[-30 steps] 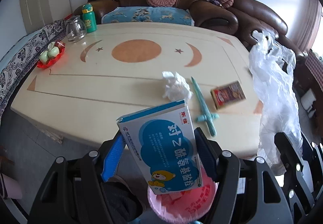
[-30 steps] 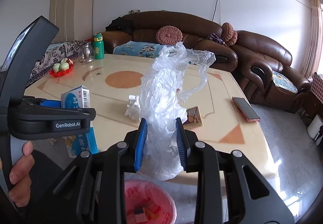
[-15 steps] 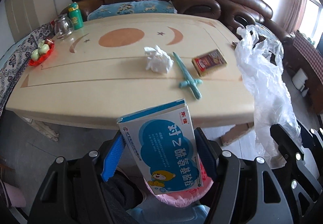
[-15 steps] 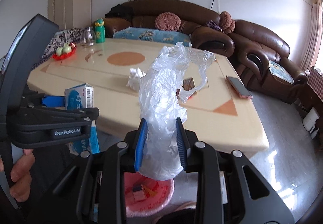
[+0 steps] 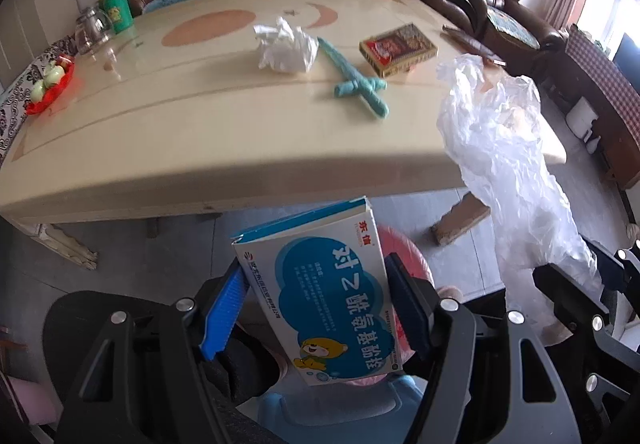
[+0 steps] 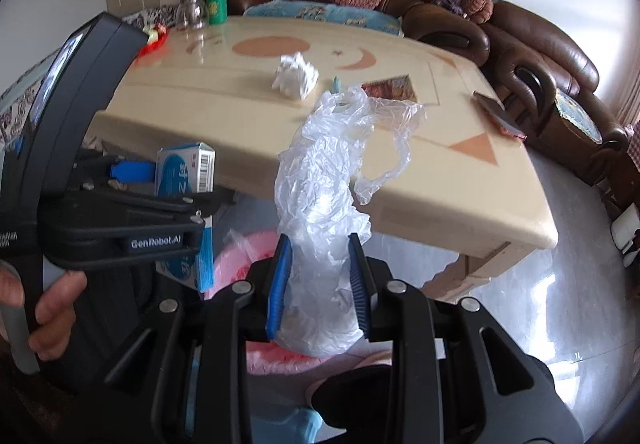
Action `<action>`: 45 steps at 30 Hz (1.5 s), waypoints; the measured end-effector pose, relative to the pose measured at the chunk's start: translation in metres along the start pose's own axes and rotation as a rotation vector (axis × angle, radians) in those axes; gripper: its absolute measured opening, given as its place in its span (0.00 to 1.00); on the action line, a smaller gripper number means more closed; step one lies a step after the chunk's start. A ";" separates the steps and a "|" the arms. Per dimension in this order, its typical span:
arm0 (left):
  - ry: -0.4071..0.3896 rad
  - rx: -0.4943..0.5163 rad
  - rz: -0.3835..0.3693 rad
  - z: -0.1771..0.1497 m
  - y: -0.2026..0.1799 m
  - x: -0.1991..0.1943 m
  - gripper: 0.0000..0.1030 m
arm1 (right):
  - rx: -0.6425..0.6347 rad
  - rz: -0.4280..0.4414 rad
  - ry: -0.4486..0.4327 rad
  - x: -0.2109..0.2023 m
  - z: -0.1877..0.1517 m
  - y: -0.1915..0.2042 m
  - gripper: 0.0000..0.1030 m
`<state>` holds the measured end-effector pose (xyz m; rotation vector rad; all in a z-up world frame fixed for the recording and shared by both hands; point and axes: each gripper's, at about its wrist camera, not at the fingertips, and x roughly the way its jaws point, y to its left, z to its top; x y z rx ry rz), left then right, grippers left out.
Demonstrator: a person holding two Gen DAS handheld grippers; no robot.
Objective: Collect trash
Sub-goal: 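Lift the blue box and plastic bag and carry them over the pink bin, then open the left tool over the bin while the right tool releases the bag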
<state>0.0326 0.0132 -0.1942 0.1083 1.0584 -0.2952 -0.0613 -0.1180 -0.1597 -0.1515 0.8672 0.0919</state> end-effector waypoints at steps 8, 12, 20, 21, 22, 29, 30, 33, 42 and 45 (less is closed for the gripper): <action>0.049 0.023 -0.029 -0.011 0.004 0.025 0.64 | -0.006 0.041 0.114 0.026 -0.025 0.002 0.28; 0.090 0.041 -0.067 -0.015 0.004 0.043 0.64 | -0.005 0.063 0.177 0.046 -0.038 0.006 0.28; 0.190 0.060 -0.097 -0.024 0.006 0.088 0.65 | 0.013 0.103 0.282 0.085 -0.056 0.008 0.28; 0.208 0.061 -0.102 -0.025 0.007 0.096 0.65 | 0.018 0.109 0.294 0.090 -0.059 0.009 0.28; 0.218 0.061 -0.104 -0.026 0.007 0.101 0.65 | 0.022 0.116 0.304 0.095 -0.060 0.009 0.28; 0.279 0.059 -0.110 -0.030 0.009 0.129 0.65 | 0.040 0.137 0.373 0.125 -0.071 0.006 0.28; 0.283 0.059 -0.107 -0.031 0.009 0.132 0.65 | 0.041 0.140 0.378 0.128 -0.072 0.006 0.28; 0.311 0.048 -0.109 -0.034 0.011 0.144 0.65 | 0.038 0.143 0.398 0.139 -0.074 0.007 0.28; 0.375 0.038 -0.102 -0.038 0.012 0.166 0.65 | 0.043 0.166 0.450 0.163 -0.083 0.009 0.29; 0.388 0.031 -0.106 -0.036 0.013 0.170 0.65 | 0.049 0.167 0.463 0.170 -0.085 0.007 0.29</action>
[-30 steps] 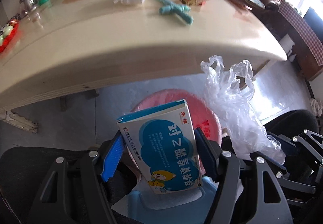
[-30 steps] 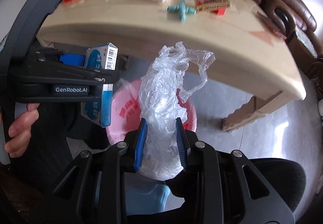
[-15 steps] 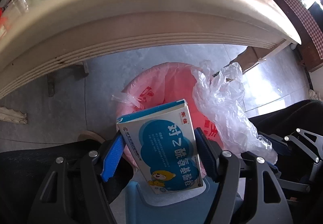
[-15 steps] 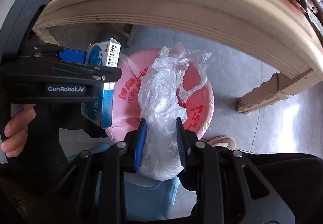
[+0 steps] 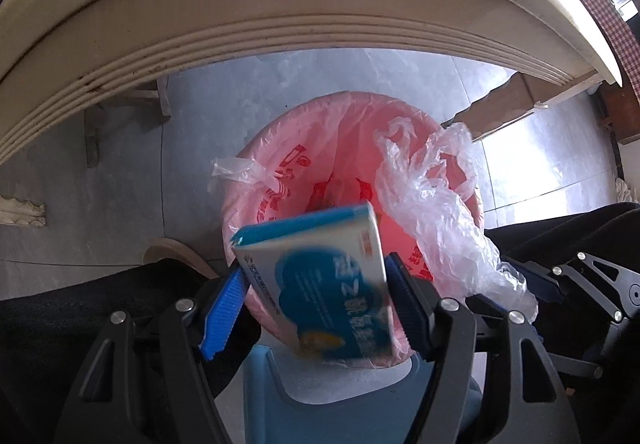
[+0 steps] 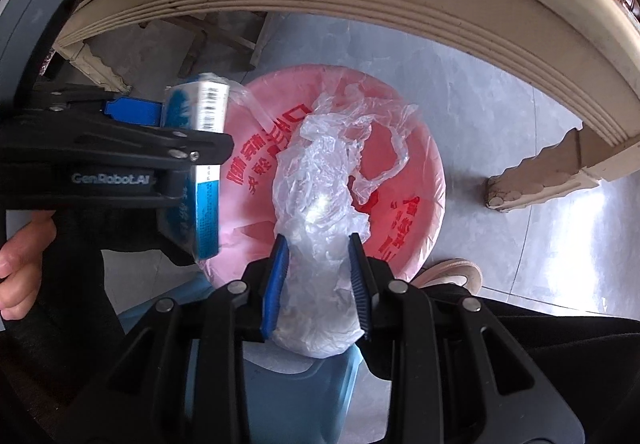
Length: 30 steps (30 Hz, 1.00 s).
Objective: Collect trash
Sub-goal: 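Open the left tool over the bin while the right tool releases the bag, then move both open tools back to the table toward the tissue and card box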
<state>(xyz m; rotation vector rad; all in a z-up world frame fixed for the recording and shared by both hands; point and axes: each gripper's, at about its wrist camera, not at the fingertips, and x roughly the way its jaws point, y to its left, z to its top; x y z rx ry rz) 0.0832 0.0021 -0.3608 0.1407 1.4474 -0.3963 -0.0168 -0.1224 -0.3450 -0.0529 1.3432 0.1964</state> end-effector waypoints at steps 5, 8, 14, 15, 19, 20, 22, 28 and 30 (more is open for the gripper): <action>0.003 -0.003 0.006 0.001 0.000 0.003 0.65 | -0.002 0.001 0.003 0.004 0.002 0.000 0.34; 0.010 -0.004 0.009 0.000 0.000 0.004 0.65 | -0.004 0.002 -0.006 0.004 0.003 0.000 0.47; 0.008 -0.021 0.003 0.001 0.005 0.004 0.66 | 0.004 0.001 -0.035 0.001 0.006 -0.002 0.70; 0.009 -0.027 0.003 0.001 0.006 0.004 0.66 | 0.006 0.000 -0.035 0.001 0.006 -0.003 0.70; 0.002 -0.028 0.003 0.001 0.007 0.003 0.67 | 0.015 0.005 -0.034 0.001 0.006 -0.004 0.70; 0.001 -0.026 0.006 0.001 0.007 0.002 0.67 | 0.017 0.004 -0.035 0.000 0.006 -0.005 0.70; -0.002 -0.021 0.006 0.001 0.006 0.001 0.69 | 0.021 0.007 -0.043 -0.002 0.006 -0.006 0.70; -0.043 -0.032 0.011 -0.001 0.005 -0.019 0.70 | 0.059 0.048 -0.106 -0.024 0.006 -0.011 0.71; -0.073 -0.031 0.018 -0.003 0.004 -0.035 0.70 | 0.065 0.048 -0.139 -0.039 0.007 -0.012 0.71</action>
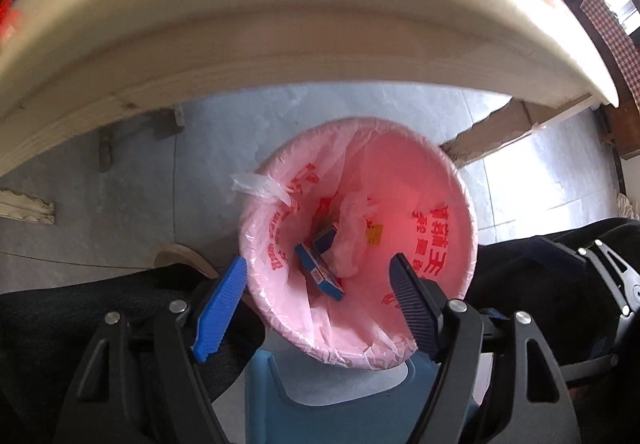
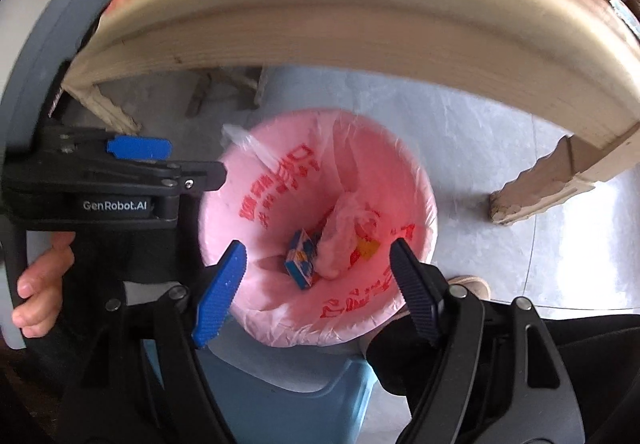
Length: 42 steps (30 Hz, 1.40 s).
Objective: Collect trash
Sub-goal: 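Move both open tools back to the table toward the tissue and card box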
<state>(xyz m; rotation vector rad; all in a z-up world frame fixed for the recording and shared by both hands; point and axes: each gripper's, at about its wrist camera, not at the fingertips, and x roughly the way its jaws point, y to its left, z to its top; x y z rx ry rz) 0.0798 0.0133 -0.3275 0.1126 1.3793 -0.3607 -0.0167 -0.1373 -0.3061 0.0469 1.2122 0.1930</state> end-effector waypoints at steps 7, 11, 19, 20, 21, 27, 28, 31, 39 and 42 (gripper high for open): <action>-0.138 -0.016 0.037 0.010 0.003 -0.078 0.75 | -0.009 -0.026 -0.167 -0.077 0.017 -0.002 0.71; -0.213 -0.018 0.069 0.029 0.005 -0.124 0.76 | -0.006 -0.030 -0.291 -0.120 0.036 -0.008 0.71; -0.384 -0.025 0.189 0.089 0.016 -0.215 0.84 | -0.038 -0.100 -0.541 -0.187 0.096 -0.025 0.81; -0.398 -0.025 0.218 0.096 0.016 -0.222 0.85 | -0.046 -0.124 -0.564 -0.191 0.102 -0.026 0.85; -0.402 -0.022 0.237 0.105 0.016 -0.227 0.87 | -0.052 -0.141 -0.584 -0.194 0.108 -0.029 0.85; -0.355 0.002 0.220 0.154 0.021 -0.219 0.87 | -0.059 -0.159 -0.613 -0.190 0.144 -0.050 0.86; -0.354 0.005 0.234 0.160 0.020 -0.214 0.87 | -0.058 -0.158 -0.608 -0.185 0.150 -0.054 0.86; -0.335 0.020 0.232 0.180 0.019 -0.197 0.87 | -0.050 -0.137 -0.591 -0.169 0.166 -0.070 0.86; -0.266 0.003 0.225 0.231 0.024 -0.145 0.87 | -0.035 -0.008 -0.502 -0.117 0.209 -0.110 0.86; -0.253 -0.002 0.236 0.246 0.028 -0.133 0.87 | -0.025 0.033 -0.466 -0.099 0.221 -0.123 0.86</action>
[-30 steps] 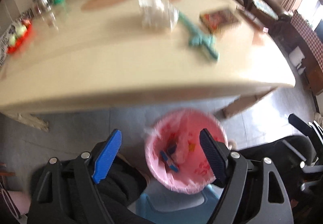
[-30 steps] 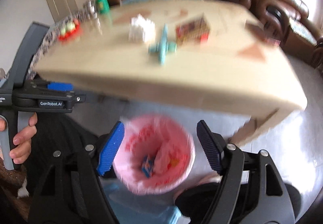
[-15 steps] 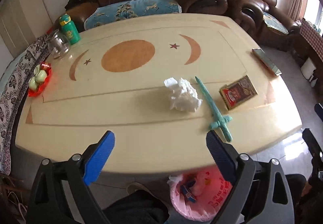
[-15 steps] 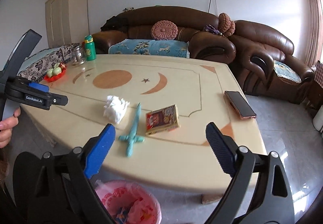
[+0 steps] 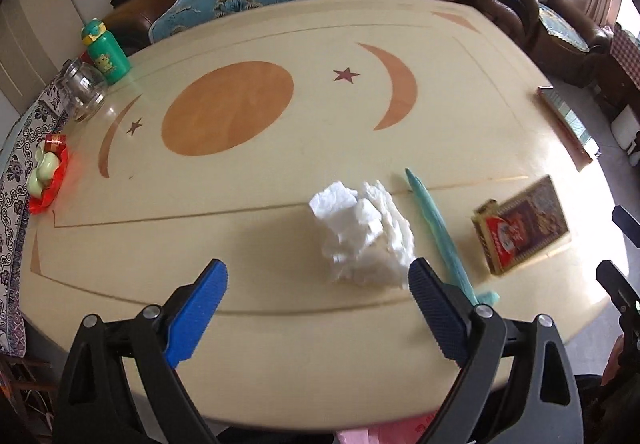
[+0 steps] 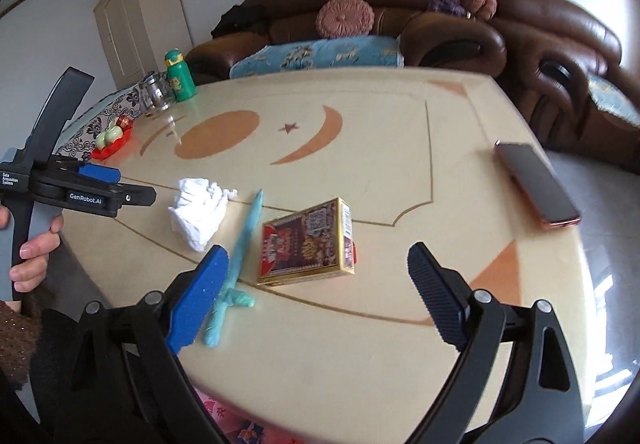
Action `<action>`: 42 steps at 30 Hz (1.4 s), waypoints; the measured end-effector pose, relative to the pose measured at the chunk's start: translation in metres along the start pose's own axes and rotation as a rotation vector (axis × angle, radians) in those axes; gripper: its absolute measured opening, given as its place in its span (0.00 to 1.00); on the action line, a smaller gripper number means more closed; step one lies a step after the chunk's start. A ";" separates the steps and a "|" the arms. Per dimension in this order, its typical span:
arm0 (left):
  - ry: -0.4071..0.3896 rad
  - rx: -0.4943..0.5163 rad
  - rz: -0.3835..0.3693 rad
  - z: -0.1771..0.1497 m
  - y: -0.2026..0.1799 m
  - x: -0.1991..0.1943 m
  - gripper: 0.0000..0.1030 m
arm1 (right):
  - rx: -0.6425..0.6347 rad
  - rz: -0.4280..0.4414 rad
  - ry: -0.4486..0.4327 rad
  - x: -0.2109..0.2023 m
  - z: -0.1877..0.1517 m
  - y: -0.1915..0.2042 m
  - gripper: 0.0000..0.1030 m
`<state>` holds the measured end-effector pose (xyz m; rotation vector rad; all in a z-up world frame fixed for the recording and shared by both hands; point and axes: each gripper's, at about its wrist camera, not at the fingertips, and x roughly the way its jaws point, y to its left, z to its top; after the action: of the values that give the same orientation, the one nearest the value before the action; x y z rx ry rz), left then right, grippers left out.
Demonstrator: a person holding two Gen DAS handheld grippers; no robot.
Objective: Collect trash
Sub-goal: 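Move both open tools back to the table toward the tissue and card box, then grasp the white crumpled tissue with the left tool while the right tool grasps the red-and-gold card box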
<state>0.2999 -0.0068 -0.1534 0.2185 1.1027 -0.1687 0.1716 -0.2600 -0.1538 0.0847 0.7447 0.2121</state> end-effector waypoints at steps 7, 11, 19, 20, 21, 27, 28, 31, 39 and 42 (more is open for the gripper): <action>0.031 0.030 0.012 0.018 -0.005 0.030 0.87 | 0.019 0.072 0.078 0.037 0.006 -0.017 0.86; 0.042 0.058 0.020 0.024 -0.011 0.042 0.87 | 0.053 0.132 0.116 0.056 0.006 -0.025 0.86; 0.072 0.059 0.001 0.032 -0.010 0.065 0.87 | 0.091 0.205 0.155 0.076 0.010 -0.030 0.86; 0.073 0.059 -0.001 0.032 -0.011 0.066 0.87 | 0.092 0.214 0.156 0.077 0.010 -0.028 0.86; 0.075 0.061 -0.003 0.033 -0.011 0.069 0.87 | 0.096 0.224 0.164 0.079 0.009 -0.028 0.86; 0.083 0.062 -0.015 0.034 -0.010 0.074 0.87 | 0.097 0.244 0.166 0.081 0.010 -0.025 0.83; 0.081 0.066 -0.017 0.034 -0.011 0.074 0.87 | 0.092 0.246 0.167 0.082 0.011 -0.023 0.80; 0.082 0.074 -0.010 0.035 -0.013 0.078 0.87 | 0.085 0.250 0.174 0.082 0.010 -0.020 0.64; 0.095 0.071 -0.018 0.038 -0.014 0.088 0.87 | 0.089 0.262 0.173 0.079 0.009 -0.019 0.59; 0.103 0.067 -0.015 0.039 -0.013 0.092 0.87 | 0.084 0.264 0.173 0.078 0.010 -0.017 0.48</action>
<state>0.3712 -0.0322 -0.2203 0.2811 1.2027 -0.2102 0.2373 -0.2590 -0.2010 0.2476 0.9144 0.4439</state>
